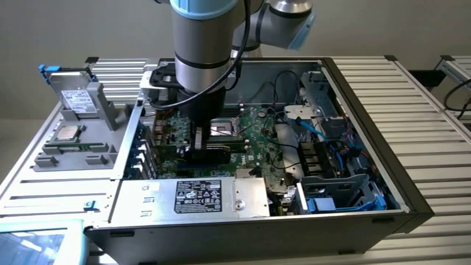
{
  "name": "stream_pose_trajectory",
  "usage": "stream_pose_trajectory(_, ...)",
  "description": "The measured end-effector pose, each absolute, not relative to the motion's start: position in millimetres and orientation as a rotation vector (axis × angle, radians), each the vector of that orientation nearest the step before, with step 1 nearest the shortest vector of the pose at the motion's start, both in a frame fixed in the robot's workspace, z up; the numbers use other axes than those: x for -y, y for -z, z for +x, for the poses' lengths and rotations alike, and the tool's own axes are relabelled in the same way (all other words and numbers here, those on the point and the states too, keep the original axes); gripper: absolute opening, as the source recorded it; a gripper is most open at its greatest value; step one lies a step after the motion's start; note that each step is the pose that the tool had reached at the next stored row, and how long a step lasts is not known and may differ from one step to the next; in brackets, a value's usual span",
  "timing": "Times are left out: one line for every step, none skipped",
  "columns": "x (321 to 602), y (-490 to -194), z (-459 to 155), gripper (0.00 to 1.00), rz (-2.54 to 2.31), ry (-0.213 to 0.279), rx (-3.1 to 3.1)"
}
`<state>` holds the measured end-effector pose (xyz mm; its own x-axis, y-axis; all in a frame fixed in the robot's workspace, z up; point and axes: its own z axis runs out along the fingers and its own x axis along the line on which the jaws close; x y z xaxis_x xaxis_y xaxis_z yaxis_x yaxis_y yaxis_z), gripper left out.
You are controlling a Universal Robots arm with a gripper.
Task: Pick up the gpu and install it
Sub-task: 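Insert the gpu into the slot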
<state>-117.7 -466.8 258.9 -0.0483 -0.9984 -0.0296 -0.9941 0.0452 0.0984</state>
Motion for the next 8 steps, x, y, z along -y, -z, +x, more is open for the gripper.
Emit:
stream_pose_trajectory(466.9,-258.9,-117.7,0.28,2.133,0.144,2.236)
stream_pose_trajectory(466.9,-259.0,-117.7,0.28,2.132,0.147,2.235)
stream_pose_trajectory(466.8,-259.0,-117.7,0.28,2.131,0.149,2.234)
stream_pose_trajectory(466.8,-259.0,-117.7,0.28,2.131,0.151,2.233)
stream_pose_trajectory(466.8,-259.1,-117.7,0.28,2.13,0.152,2.232)
stream_pose_trajectory(466.8,-259.1,-117.6,0.28,2.13,0.153,2.232)
stream_pose_trajectory(466.8,-259.0,-117.6,0.28,2.129,0.154,2.232)
stream_pose_trajectory(466.8,-259.0,-117.5,0.28,2.129,0.154,2.231)
